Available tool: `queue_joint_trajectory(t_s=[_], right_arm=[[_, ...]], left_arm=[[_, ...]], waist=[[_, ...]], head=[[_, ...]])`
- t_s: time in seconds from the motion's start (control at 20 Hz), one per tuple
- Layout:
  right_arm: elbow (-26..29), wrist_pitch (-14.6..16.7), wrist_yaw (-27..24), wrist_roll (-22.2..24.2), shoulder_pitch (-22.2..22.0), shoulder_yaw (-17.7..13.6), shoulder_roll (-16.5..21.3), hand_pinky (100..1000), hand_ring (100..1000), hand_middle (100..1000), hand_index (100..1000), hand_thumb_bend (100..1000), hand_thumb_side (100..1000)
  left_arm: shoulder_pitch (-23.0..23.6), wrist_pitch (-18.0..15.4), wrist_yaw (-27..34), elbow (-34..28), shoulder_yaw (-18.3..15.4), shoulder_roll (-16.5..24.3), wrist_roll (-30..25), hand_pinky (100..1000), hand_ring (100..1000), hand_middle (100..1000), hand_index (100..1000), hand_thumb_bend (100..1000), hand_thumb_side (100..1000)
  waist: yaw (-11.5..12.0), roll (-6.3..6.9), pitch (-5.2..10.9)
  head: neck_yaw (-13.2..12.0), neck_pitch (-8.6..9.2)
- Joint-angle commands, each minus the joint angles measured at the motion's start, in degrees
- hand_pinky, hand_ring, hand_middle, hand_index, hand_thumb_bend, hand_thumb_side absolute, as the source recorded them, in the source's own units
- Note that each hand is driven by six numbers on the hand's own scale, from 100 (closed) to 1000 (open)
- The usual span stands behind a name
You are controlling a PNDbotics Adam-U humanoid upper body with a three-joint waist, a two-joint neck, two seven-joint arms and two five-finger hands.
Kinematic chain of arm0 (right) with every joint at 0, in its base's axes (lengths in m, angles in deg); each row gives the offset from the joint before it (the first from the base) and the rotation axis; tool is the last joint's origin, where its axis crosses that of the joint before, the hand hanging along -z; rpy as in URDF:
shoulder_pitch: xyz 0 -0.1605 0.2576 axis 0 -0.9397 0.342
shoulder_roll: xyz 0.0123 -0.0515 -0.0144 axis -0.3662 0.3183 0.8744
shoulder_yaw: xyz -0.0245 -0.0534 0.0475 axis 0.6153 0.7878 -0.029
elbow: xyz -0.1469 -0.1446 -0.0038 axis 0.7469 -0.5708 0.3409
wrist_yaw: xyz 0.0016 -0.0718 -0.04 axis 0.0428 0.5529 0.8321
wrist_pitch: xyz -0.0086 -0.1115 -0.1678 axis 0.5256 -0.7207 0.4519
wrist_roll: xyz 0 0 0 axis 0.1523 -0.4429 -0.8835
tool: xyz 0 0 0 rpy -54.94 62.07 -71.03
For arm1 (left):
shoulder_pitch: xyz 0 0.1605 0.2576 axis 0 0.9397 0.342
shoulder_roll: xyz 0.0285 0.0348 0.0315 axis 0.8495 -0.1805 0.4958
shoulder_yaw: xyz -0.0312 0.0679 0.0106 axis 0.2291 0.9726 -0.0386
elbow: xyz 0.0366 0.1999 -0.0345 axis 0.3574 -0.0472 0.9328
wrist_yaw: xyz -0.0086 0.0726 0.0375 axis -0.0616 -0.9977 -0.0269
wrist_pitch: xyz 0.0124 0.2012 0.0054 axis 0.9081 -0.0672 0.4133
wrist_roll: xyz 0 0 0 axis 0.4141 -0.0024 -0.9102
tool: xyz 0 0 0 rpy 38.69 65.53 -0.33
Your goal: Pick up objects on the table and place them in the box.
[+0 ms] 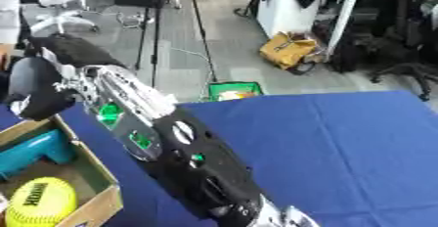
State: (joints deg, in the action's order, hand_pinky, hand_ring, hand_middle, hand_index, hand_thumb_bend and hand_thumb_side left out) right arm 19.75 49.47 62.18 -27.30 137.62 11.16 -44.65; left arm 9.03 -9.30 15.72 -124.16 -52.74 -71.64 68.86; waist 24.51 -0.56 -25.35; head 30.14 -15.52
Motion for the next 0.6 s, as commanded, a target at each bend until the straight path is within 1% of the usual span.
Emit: queue_joint_trajectory(t_s=[0.05,0.3,0.6], right_arm=[[-0.81,0.18,0.25,-1.23,1.54,-0.30,-0.02,100,445,421,453,100,347],[-2.18,0.44,0.17,-2.38,1.66,-0.23,-0.20,100,443,417,451,100,353],[-4.44,0.97,-0.09,-3.48,1.72,-0.21,-0.72,100,441,412,450,100,363]], left_arm=[[-0.83,-0.18,0.02,-0.85,-0.42,0.65,0.33,1000,913,968,858,100,817],[-1.05,-0.34,-0.02,-0.85,-0.42,0.57,0.40,1000,913,969,858,100,817],[-1.25,-0.57,0.07,-0.85,-0.44,0.44,0.51,1000,912,968,857,100,816]], waist=[[0.45,0.08,0.76],[1.16,-0.27,0.26],[2.04,-0.38,-0.15]], head=[[0.23,1.13],[0.75,1.41],[1.08,1.98]])
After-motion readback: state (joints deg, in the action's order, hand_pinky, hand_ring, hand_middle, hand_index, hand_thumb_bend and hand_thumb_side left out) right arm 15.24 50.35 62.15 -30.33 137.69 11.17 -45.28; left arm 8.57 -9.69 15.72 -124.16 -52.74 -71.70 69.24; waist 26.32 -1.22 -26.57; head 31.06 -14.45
